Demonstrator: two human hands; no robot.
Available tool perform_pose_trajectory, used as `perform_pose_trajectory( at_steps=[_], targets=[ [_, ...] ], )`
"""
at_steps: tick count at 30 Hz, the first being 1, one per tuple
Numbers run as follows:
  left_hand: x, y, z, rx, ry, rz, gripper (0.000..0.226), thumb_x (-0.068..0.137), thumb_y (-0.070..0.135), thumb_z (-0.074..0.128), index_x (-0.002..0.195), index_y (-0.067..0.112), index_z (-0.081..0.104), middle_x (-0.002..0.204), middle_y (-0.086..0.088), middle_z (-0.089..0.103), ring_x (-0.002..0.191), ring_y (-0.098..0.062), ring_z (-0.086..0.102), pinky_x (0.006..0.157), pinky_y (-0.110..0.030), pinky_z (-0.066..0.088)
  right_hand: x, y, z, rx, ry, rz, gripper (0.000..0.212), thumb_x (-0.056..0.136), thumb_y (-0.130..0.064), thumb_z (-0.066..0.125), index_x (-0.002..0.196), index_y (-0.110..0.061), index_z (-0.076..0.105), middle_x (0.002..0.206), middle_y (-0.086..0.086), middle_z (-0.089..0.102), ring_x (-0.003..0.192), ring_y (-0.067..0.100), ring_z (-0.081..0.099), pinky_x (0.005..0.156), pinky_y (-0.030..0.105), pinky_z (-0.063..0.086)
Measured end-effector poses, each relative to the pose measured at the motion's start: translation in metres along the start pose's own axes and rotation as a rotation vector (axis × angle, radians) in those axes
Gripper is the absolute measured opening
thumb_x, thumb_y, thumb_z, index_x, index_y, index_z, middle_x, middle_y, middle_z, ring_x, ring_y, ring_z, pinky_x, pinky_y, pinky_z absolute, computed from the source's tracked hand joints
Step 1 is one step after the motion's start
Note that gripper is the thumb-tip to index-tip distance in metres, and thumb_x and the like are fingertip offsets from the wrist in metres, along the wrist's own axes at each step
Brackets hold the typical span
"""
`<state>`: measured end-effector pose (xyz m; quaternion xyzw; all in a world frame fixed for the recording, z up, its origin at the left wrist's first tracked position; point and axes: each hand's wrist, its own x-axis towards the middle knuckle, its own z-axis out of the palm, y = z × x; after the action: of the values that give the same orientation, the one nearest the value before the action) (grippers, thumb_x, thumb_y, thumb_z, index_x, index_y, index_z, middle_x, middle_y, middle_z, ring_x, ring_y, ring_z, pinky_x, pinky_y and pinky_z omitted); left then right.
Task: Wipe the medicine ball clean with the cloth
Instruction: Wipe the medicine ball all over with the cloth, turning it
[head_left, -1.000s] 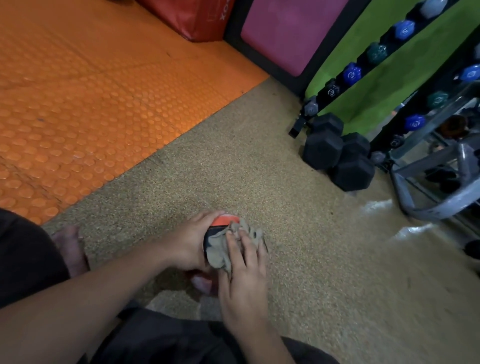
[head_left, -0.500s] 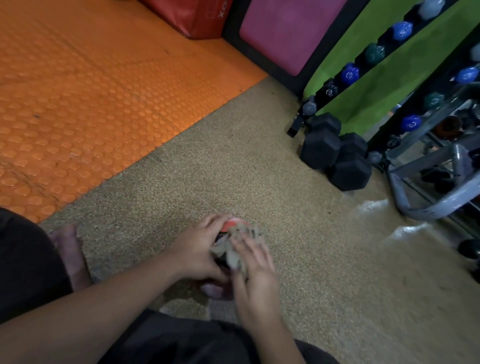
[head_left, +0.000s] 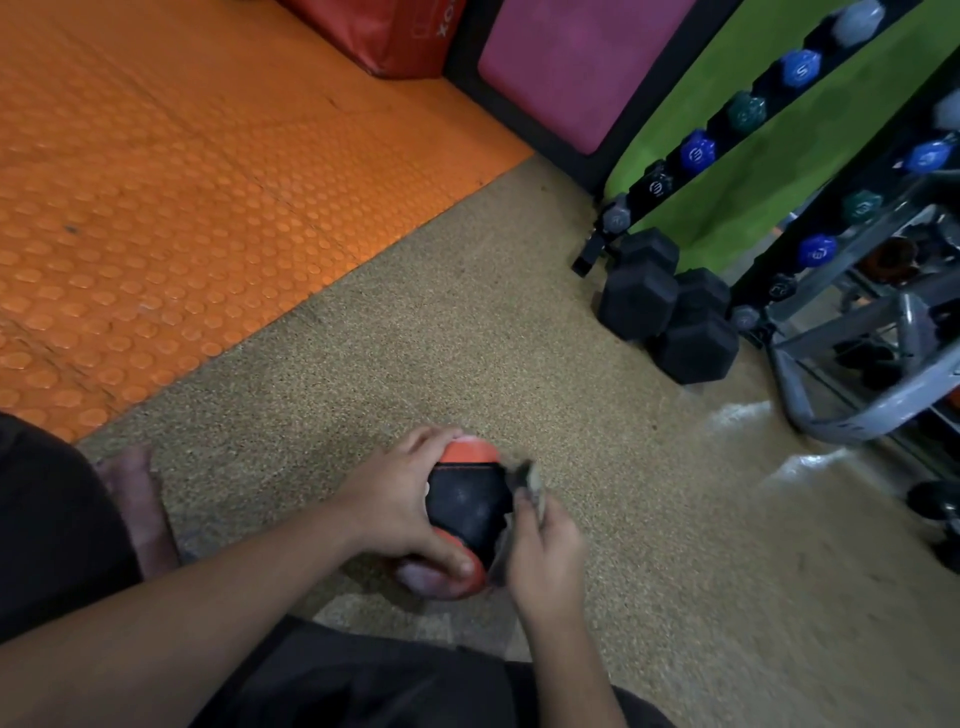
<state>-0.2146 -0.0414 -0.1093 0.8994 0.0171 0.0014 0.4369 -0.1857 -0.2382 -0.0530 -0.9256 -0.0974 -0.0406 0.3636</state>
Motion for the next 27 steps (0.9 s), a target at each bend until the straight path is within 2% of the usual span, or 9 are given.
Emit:
perform_pose_trajectory(
  at_steps=[2,5,8,13,17,19,21,24,27],
  targets=[
    [-0.001,0.001,-0.002,-0.018,-0.007,0.023,0.149,0.026,0.092,0.08,0.156,0.05,0.02,0.158,0.023,0.026,0.141,-0.015,0.043,0.118,-0.041,0.04,0.003,-0.003,0.006,-0.018,0.024,0.114,0.044,0.093,-0.049,0.044,0.095,-0.018,0.075,0.093,-0.004,0.075,0.092,0.025,0.071,0.073,0.028,0.044],
    [-0.001,-0.005,-0.01,-0.078,-0.032,0.034,0.148,0.029,0.084,0.086,0.158,0.045,0.025,0.156,0.022,0.029,0.141,-0.01,0.042,0.118,-0.037,0.04,-0.027,-0.013,0.008,-0.215,-0.053,-0.297,0.044,0.097,-0.036,0.05,0.136,-0.025,0.067,0.137,-0.019,0.059,0.135,0.002,0.044,0.112,0.025,0.035],
    [-0.001,-0.01,-0.014,-0.094,-0.058,0.037,0.154,0.026,0.089,0.085,0.159,0.043,0.023,0.158,0.021,0.026,0.145,-0.009,0.037,0.12,-0.036,0.037,-0.022,-0.001,-0.006,-0.293,-0.154,-0.51,0.044,0.097,-0.032,0.054,0.14,-0.031,0.063,0.146,-0.021,0.054,0.143,0.002,0.035,0.12,0.025,0.028],
    [-0.004,-0.002,-0.011,-0.014,-0.071,0.063,0.146,0.029,0.088,0.084,0.154,0.054,0.017,0.159,0.029,0.019,0.144,-0.008,0.034,0.12,-0.04,0.038,0.019,0.019,-0.002,0.038,-0.115,0.268,0.042,0.102,-0.047,0.049,0.094,-0.013,0.073,0.087,0.001,0.073,0.09,0.026,0.07,0.079,0.036,0.052],
    [0.001,-0.011,-0.01,-0.079,-0.057,0.06,0.141,0.037,0.077,0.09,0.157,0.051,0.02,0.159,0.023,0.024,0.144,-0.01,0.039,0.119,-0.037,0.039,-0.031,-0.017,0.015,-0.09,-0.128,-0.243,0.051,0.102,-0.041,0.044,0.152,-0.031,0.051,0.161,-0.014,0.042,0.154,0.007,0.026,0.122,0.027,0.025],
    [0.002,-0.016,-0.007,-0.093,-0.047,0.093,0.123,0.056,0.059,0.09,0.154,0.058,0.016,0.161,0.019,0.024,0.144,-0.015,0.043,0.118,-0.04,0.041,-0.047,-0.027,0.018,-0.246,-0.211,-0.49,0.051,0.101,-0.041,0.045,0.152,-0.043,0.045,0.165,-0.026,0.026,0.159,0.008,0.001,0.126,0.036,0.007],
    [0.0,-0.016,-0.004,-0.074,-0.009,0.093,0.123,0.055,0.065,0.088,0.154,0.059,0.014,0.161,0.018,0.026,0.144,-0.017,0.044,0.116,-0.042,0.043,-0.035,-0.02,0.017,-0.258,-0.186,-0.518,0.047,0.101,-0.038,0.048,0.147,-0.044,0.053,0.157,-0.029,0.041,0.157,0.006,0.014,0.125,0.035,0.016],
    [-0.006,-0.007,-0.004,-0.017,0.001,0.044,0.144,0.032,0.088,0.083,0.154,0.053,0.016,0.16,0.024,0.023,0.145,-0.013,0.039,0.119,-0.04,0.04,0.0,0.01,0.012,0.164,-0.072,-0.02,0.041,0.099,-0.051,0.048,0.12,-0.027,0.074,0.122,-0.008,0.075,0.125,0.014,0.064,0.108,0.04,0.049],
    [-0.007,-0.001,-0.006,0.034,-0.039,0.058,0.145,0.029,0.092,0.08,0.151,0.058,0.011,0.163,0.024,0.019,0.147,-0.016,0.035,0.12,-0.046,0.038,0.012,0.012,0.014,0.308,0.021,0.349,0.053,0.083,-0.063,0.05,0.09,-0.018,0.077,0.089,0.001,0.078,0.095,0.027,0.074,0.09,0.049,0.056]
  ],
)
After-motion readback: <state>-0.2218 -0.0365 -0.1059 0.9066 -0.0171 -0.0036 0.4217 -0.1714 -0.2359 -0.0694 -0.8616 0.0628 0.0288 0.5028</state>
